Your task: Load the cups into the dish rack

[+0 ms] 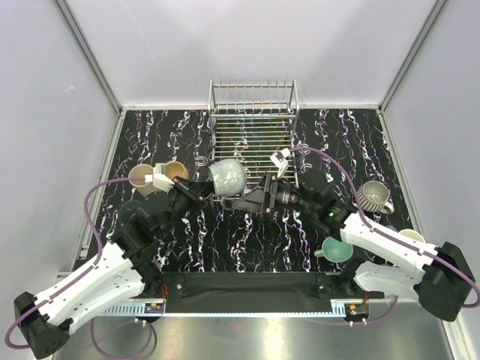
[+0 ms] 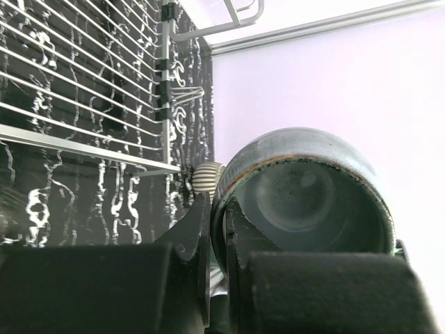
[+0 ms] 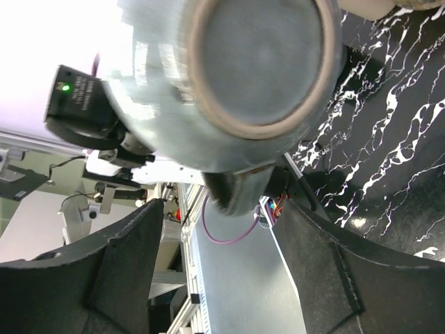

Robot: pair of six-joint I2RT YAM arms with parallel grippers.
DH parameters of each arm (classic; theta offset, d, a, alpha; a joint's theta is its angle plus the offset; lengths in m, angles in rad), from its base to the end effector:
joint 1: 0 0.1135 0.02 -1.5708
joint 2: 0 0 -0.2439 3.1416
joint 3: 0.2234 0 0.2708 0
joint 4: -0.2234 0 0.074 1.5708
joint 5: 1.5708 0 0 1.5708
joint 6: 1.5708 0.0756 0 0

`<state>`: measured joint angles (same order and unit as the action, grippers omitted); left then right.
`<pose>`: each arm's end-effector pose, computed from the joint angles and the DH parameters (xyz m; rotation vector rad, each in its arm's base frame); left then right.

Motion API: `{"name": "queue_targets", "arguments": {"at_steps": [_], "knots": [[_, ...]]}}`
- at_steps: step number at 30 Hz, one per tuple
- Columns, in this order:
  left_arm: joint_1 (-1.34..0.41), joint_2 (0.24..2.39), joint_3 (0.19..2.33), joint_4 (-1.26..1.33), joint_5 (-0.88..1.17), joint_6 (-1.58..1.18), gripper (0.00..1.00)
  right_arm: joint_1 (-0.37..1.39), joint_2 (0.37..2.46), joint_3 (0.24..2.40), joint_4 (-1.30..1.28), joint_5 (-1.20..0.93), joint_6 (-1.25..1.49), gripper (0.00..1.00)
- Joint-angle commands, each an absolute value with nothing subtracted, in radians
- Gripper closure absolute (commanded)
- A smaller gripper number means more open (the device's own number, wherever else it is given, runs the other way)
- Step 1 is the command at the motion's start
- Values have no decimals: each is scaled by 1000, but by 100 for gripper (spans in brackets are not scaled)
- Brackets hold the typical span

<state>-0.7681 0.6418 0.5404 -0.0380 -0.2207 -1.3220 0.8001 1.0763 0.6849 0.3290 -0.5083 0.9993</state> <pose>0.1839 -0.1547 0.2719 -0.6949 1.7758 -1.3220 0.1903 0.2488 0.2742 -0.2728 1.9391 1.7069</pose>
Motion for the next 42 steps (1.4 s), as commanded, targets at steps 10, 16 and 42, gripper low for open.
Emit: {"name": "queue_targets", "arguments": {"at_steps": [10, 16, 42], "knots": [[-764, 598, 480, 308, -212, -1500, 100, 848, 1132, 661, 621, -370, 1040, 40], [-764, 609, 453, 359, -204, -1520, 100, 853, 1158, 653, 663, -347, 1054, 46], [-764, 549, 436, 98, -247, -1506, 39, 862, 1144, 695, 465, -132, 974, 100]]}}
